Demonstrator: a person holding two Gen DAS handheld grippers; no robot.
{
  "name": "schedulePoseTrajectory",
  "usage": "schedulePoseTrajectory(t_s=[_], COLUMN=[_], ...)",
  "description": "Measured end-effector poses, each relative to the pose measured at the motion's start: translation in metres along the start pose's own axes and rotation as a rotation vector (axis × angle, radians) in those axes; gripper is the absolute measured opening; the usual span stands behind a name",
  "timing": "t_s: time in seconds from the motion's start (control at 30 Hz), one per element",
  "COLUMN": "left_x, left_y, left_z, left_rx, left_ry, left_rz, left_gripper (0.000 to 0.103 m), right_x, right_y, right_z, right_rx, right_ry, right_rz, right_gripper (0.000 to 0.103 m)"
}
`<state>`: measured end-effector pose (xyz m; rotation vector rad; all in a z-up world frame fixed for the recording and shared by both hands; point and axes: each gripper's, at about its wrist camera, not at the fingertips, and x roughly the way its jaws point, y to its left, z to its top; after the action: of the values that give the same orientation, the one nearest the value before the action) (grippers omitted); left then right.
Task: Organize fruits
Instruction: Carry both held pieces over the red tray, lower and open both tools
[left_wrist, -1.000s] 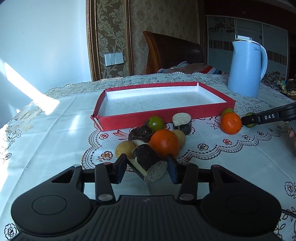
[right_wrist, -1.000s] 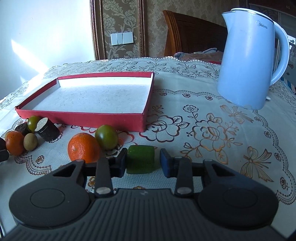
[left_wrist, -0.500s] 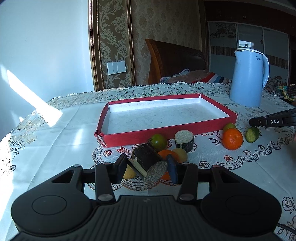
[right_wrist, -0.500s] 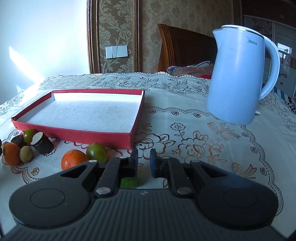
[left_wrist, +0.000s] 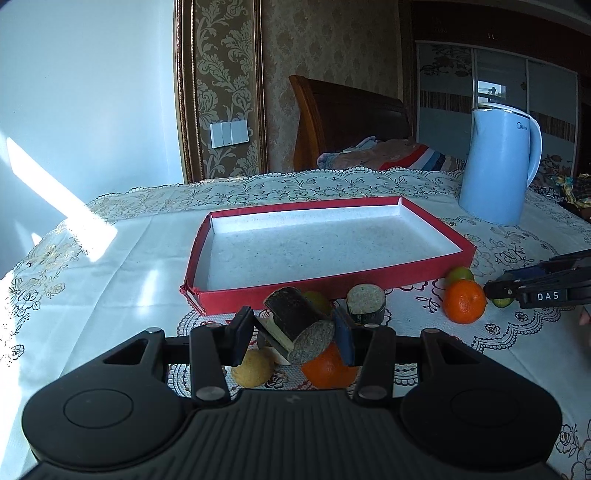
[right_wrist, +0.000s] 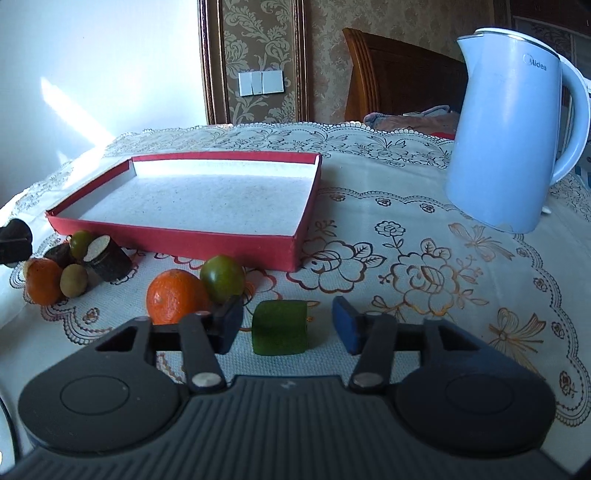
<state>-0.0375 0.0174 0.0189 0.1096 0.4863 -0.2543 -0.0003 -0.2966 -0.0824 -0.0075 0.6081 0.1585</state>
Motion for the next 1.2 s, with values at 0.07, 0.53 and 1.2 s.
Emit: schedulePoseTrajectory(t_s=[0.07,0.53,1.2], left_x=[0.002,0.057,0.166], left_y=[-0.001,-0.003,0.003], left_z=[0.004,0.053,0.084], left_rx=[0.0,-0.061,-0.126], left_ry=[-0.005,-0.008,0.155], left_rz=[-0.002,0.002,0.064], left_gripper=[0.046,0.046,0.046], right_x=[0.001,0.021,0.134], right_y=[0.001,0.021,0.036], right_z=[0.0,0.067,0.115], right_rx=[-0.01,-0.015,0.044], right_ry=[0.0,-0.144,0.004], right_rz=[-0.002,-0.035,-0.041], right_gripper=[0.026,0.026,0.026])
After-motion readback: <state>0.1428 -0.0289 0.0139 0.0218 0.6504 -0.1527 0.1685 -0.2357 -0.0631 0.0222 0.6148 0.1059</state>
